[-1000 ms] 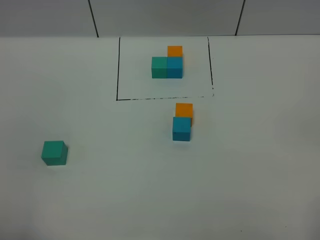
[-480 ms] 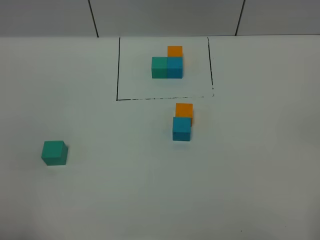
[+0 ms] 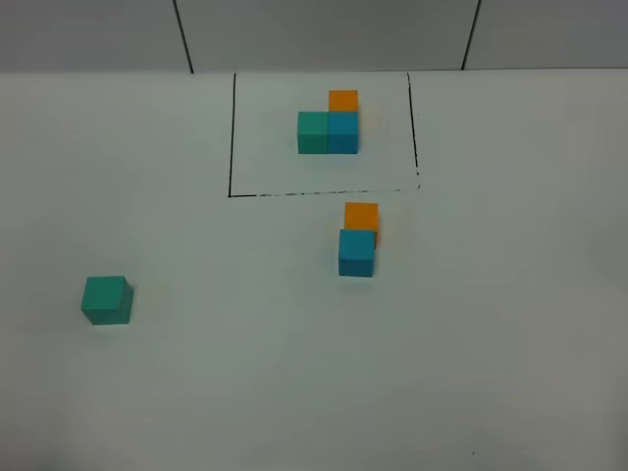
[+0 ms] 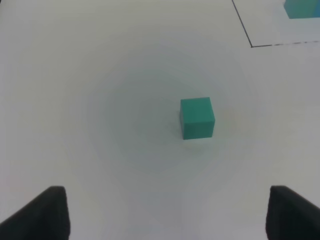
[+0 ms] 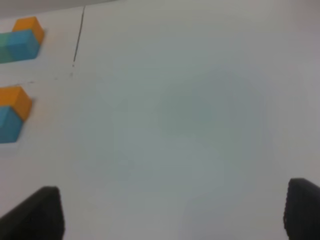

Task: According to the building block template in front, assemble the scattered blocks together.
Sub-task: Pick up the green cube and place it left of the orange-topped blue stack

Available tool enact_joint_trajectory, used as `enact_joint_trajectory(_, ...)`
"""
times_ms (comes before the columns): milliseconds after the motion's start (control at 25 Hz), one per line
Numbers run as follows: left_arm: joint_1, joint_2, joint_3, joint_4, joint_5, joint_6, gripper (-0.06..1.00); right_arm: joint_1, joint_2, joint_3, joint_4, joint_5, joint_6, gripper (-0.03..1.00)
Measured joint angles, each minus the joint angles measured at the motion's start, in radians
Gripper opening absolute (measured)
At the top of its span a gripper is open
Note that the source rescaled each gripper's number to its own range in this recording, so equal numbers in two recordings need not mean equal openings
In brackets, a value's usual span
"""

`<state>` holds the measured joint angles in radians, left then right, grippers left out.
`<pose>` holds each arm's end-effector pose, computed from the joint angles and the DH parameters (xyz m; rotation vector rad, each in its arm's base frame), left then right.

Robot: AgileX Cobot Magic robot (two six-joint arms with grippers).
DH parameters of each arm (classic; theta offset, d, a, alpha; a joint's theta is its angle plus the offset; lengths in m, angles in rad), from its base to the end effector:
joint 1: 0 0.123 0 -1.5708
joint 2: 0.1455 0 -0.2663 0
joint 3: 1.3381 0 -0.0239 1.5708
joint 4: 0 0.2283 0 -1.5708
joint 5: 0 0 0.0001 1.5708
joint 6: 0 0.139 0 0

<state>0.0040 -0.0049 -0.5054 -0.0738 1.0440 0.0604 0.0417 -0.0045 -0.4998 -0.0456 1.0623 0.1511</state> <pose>0.0368 -0.0087 0.2487 0.0599 2.0146 -0.0470 0.0365 -0.0040 0.2445 0.1139 2.0382 0.0662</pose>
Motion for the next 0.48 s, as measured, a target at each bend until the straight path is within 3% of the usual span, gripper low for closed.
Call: enact_joint_trajectory(480,0.000,0.000,0.000,0.000,0.000,0.000,0.76,-0.015,0.000,0.000,-0.001,0.000,0.008,0.77)
